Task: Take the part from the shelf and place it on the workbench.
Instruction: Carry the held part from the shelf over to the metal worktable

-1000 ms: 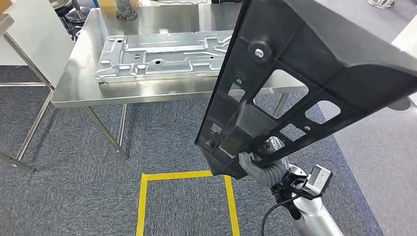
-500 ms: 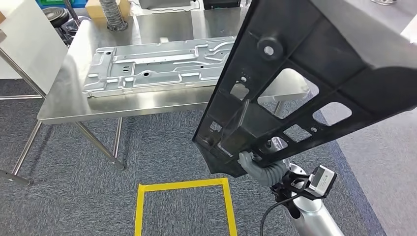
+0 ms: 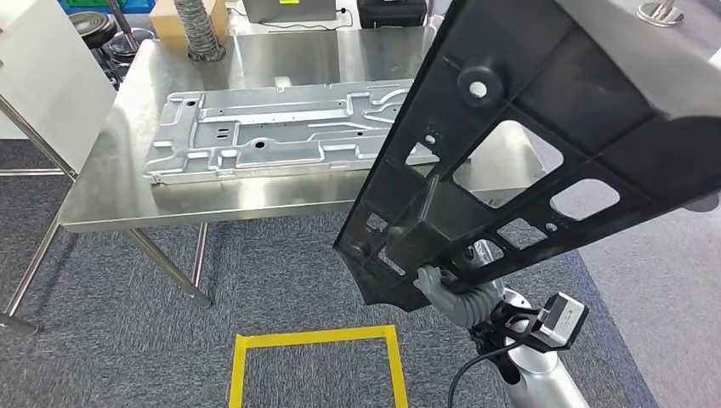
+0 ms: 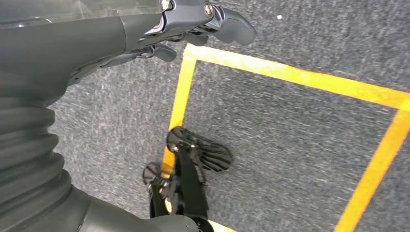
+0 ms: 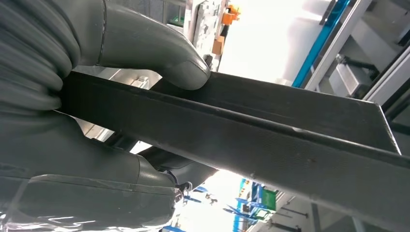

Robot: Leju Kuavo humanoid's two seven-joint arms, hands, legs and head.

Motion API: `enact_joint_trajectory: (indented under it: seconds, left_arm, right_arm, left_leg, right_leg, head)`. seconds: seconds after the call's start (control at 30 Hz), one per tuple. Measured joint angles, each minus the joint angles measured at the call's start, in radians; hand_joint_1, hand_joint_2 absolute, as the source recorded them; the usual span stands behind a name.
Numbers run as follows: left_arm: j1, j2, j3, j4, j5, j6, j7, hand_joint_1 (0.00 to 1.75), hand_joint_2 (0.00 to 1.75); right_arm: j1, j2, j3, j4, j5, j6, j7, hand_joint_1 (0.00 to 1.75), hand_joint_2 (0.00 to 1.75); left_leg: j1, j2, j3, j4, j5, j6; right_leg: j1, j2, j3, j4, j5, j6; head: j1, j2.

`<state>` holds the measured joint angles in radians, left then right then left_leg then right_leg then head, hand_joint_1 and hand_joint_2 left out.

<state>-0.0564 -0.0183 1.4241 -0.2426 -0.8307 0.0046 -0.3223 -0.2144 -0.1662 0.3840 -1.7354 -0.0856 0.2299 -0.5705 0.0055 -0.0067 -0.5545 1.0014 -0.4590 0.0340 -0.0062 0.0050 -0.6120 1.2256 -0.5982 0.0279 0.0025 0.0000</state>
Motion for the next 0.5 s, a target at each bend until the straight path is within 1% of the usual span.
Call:
enact_joint_trajectory:
  seconds: [0.03,0.07,0.1,0.13,0.17,0.2,0.23,0.27,0.3,0.37,0.4,0.43,0.47,0.5]
  left_arm:
    - [0.000,0.001,0.000,0.000,0.000,-0.001,-0.001,0.00,1.75]
    - [0.001,0.001,0.000,0.000,0.000,-0.002,-0.001,0.00,1.75]
    - [0.002,0.001,0.000,0.000,0.000,-0.002,-0.002,0.00,1.75]
    - [0.003,0.001,0.000,0.000,0.000,-0.002,-0.002,0.00,1.75]
    - [0.003,0.001,0.000,0.000,0.000,-0.002,-0.002,0.00,1.75]
    - [0.002,0.001,0.000,0.000,0.000,-0.002,-0.002,0.00,1.75]
    - [0.001,0.001,0.000,0.000,-0.001,-0.002,-0.002,0.00,1.75]
    - [0.000,0.001,0.000,0.000,-0.002,-0.002,-0.002,0.00,1.75]
    - [-0.002,0.001,0.000,0.000,-0.003,-0.002,-0.002,0.00,1.75]
    - [-0.003,0.002,0.000,0.000,-0.005,-0.002,-0.001,0.00,1.75]
    - [-0.004,0.002,-0.001,0.000,-0.006,-0.002,-0.001,0.00,1.75]
    - [-0.006,0.002,-0.001,0.000,-0.006,-0.003,-0.001,0.00,1.75]
    - [-0.007,0.002,-0.001,0.000,-0.006,-0.004,-0.001,0.00,1.75]
    - [-0.007,0.002,-0.001,0.000,-0.007,-0.004,-0.001,0.00,1.75]
  right_arm:
    - [0.007,0.000,-0.003,0.000,0.000,0.000,-0.002,1.75,1.75]
    - [0.014,0.000,-0.005,0.000,0.001,-0.001,-0.004,1.75,1.75]
    - [0.019,0.000,-0.007,-0.001,0.003,-0.001,-0.005,1.75,1.75]
    - [0.023,0.001,-0.009,-0.002,0.004,-0.001,-0.006,1.75,1.75]
    - [0.025,0.001,-0.011,-0.004,0.005,-0.001,-0.006,1.75,1.75]
    - [0.026,0.001,-0.012,-0.006,0.005,-0.001,-0.007,1.75,1.75]
    - [0.026,0.002,-0.014,-0.008,0.005,-0.001,-0.007,1.75,1.75]
    - [0.027,0.003,-0.014,-0.012,0.006,-0.001,-0.007,1.75,1.75]
    - [0.027,0.005,-0.015,-0.015,0.007,-0.001,-0.007,1.75,1.75]
    - [0.027,0.008,-0.018,-0.023,0.009,0.000,-0.006,1.75,1.75]
    - [0.026,0.009,-0.020,-0.026,0.011,0.000,-0.006,1.75,1.75]
    - [0.024,0.011,-0.022,-0.028,0.012,0.001,-0.005,1.75,1.75]
    - [0.023,0.012,-0.023,-0.030,0.012,0.002,-0.005,1.75,1.75]
    - [0.022,0.012,-0.023,-0.031,0.013,0.002,-0.005,1.75,1.75]
  left_leg:
    - [0.000,-0.001,0.007,0.000,-0.008,0.000]
    - [0.000,-0.001,0.015,0.000,-0.015,-0.001]
    - [0.001,-0.002,0.026,0.000,-0.024,-0.003]
    - [0.002,-0.002,0.038,0.000,-0.033,-0.006]
    - [0.003,-0.002,0.050,0.000,-0.044,-0.010]
    - [0.003,-0.003,0.061,0.000,-0.053,-0.015]
    - [0.002,-0.002,0.068,-0.001,-0.062,-0.022]
    - [0.001,-0.002,0.076,-0.002,-0.067,-0.029]
    - [0.001,-0.001,0.083,-0.002,-0.067,-0.037]
    - [0.002,0.000,0.092,0.011,-0.070,-0.050]
    - [0.003,0.001,0.082,0.037,-0.074,-0.056]
    - [0.005,0.001,0.060,0.081,-0.086,-0.060]
    - [0.006,0.001,0.023,0.142,-0.102,-0.063]
    - [0.006,0.001,-0.022,0.209,-0.126,-0.067]
  right_leg:
    - [-0.003,0.000,-0.040,0.049,-0.017,0.005]
    - [-0.006,0.000,-0.066,0.066,-0.016,0.008]
    - [-0.008,-0.001,-0.073,0.046,0.008,0.010]
    - [-0.010,-0.001,-0.063,-0.008,0.050,0.010]
    - [-0.010,-0.003,-0.044,-0.081,0.103,0.008]
    - [-0.008,-0.005,-0.026,-0.142,0.136,0.004]
    - [-0.005,-0.006,-0.013,-0.182,0.153,-0.003]
    - [-0.002,-0.006,-0.007,-0.202,0.157,-0.011]
    - [0.000,-0.005,-0.004,-0.205,0.146,-0.021]
    - [-0.001,-0.004,0.015,-0.215,0.150,-0.039]
    - [-0.003,-0.003,0.027,-0.217,0.147,-0.046]
    - [-0.003,-0.004,0.038,-0.219,0.143,-0.051]
    - [-0.003,-0.004,0.047,-0.220,0.137,-0.054]
    - [-0.002,-0.004,0.054,-0.220,0.130,-0.056]
  head:
    - [0.000,0.000]
    - [0.000,0.000]
    - [0.000,0.000]
    - [0.000,0.000]
    - [0.001,0.000]
    - [0.000,0.000]
    - [-0.001,0.000]
    - [-0.002,0.000]
    - [-0.003,0.000]
    - [-0.003,0.000]
    - [-0.006,0.000]
    - [-0.008,0.000]
    - [-0.011,0.000]
    - [-0.013,0.000]
